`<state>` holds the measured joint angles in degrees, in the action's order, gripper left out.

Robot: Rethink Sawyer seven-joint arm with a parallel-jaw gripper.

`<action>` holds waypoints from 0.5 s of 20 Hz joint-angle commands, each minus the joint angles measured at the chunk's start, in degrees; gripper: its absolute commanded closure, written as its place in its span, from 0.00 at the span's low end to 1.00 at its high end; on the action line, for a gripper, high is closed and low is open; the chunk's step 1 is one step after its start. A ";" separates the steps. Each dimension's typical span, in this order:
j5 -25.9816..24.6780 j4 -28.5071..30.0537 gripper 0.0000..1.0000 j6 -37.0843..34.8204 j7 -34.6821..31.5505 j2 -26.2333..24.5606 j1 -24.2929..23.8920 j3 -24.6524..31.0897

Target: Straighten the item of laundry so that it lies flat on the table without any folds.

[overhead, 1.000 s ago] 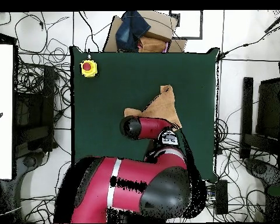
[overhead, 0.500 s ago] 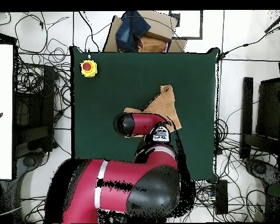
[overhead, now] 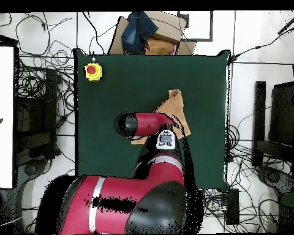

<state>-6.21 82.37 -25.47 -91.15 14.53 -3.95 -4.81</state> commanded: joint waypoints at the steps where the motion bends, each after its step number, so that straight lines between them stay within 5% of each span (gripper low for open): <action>1: 1.89 -0.25 0.00 -8.83 -8.25 4.99 0.17 0.17; 10: 0.52 -2.23 0.00 -1.75 -11.11 1.43 -0.02 -0.78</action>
<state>-6.24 80.85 -28.97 -91.15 18.71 -3.95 -4.88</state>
